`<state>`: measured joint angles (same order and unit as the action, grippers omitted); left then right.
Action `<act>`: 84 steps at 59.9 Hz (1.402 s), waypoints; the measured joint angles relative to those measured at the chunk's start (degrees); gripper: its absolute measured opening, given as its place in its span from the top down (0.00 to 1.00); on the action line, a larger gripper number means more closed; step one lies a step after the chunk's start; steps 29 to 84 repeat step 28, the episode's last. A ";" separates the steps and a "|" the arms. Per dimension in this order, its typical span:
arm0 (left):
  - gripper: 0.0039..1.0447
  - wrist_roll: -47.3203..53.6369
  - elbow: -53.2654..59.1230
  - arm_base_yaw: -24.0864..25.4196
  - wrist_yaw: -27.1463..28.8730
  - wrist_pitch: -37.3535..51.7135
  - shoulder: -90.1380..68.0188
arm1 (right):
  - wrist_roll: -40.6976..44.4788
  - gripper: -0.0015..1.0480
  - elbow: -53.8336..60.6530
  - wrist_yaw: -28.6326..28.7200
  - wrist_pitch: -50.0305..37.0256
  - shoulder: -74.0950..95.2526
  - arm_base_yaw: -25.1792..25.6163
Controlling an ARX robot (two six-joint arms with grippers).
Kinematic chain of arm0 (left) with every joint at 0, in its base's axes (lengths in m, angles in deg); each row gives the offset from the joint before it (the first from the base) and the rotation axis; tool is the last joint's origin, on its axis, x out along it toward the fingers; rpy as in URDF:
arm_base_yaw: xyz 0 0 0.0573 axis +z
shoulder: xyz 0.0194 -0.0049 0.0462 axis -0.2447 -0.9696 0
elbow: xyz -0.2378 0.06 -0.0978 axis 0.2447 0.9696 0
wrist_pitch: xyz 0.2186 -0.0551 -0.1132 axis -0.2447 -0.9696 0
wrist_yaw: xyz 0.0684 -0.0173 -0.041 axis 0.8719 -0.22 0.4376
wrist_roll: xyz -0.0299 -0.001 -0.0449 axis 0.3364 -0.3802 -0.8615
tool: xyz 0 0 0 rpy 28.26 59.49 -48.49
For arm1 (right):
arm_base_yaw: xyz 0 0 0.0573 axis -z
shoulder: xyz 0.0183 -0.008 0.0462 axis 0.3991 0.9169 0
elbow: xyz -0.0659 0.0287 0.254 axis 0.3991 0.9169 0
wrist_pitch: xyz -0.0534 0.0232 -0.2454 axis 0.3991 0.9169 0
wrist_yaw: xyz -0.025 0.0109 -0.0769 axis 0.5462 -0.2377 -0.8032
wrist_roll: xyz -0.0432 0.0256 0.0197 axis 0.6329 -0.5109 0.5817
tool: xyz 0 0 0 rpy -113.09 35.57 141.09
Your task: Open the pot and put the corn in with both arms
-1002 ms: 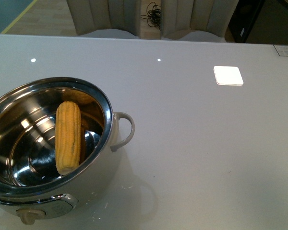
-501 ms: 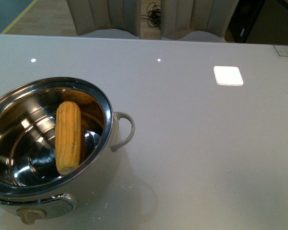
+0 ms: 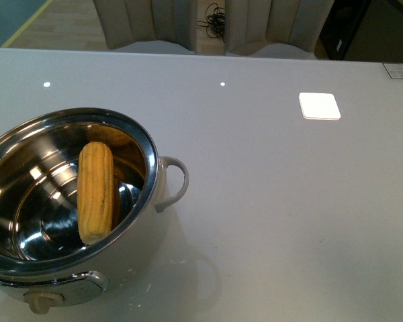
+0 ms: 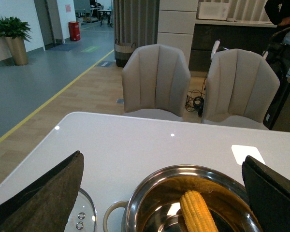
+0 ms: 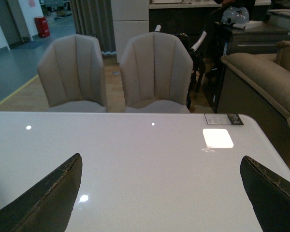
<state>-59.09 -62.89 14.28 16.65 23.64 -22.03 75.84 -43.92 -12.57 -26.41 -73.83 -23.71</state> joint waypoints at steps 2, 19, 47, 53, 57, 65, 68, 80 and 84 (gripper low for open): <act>0.07 0.00 0.00 0.00 0.02 0.00 0.00 | 0.00 0.09 0.00 0.00 0.00 0.00 0.00; 0.07 0.00 0.00 0.00 0.00 0.00 0.00 | 0.00 0.09 0.00 0.02 0.00 0.00 0.00; 0.07 0.00 0.00 0.00 0.00 0.00 0.00 | 0.00 0.09 0.00 0.02 0.00 0.00 0.00; 0.07 0.00 0.00 0.00 0.00 0.00 0.00 | 0.00 0.09 0.00 0.02 0.00 0.00 0.00; 0.07 0.00 0.00 0.00 0.00 0.00 0.00 | 0.00 0.09 0.00 0.02 0.00 0.00 0.00; 0.07 0.00 0.00 0.00 0.00 0.00 0.00 | 0.00 0.09 0.00 0.02 0.00 0.00 0.00; 0.07 0.00 0.00 0.00 0.00 0.00 0.00 | 0.00 0.09 0.00 0.02 0.00 0.00 0.00; 0.07 0.00 0.00 0.00 0.00 0.00 0.00 | 0.00 0.09 0.00 0.02 0.00 0.00 0.00; 0.07 0.00 0.00 0.00 0.00 0.00 0.00 | 0.00 0.09 0.00 0.02 0.00 0.00 0.00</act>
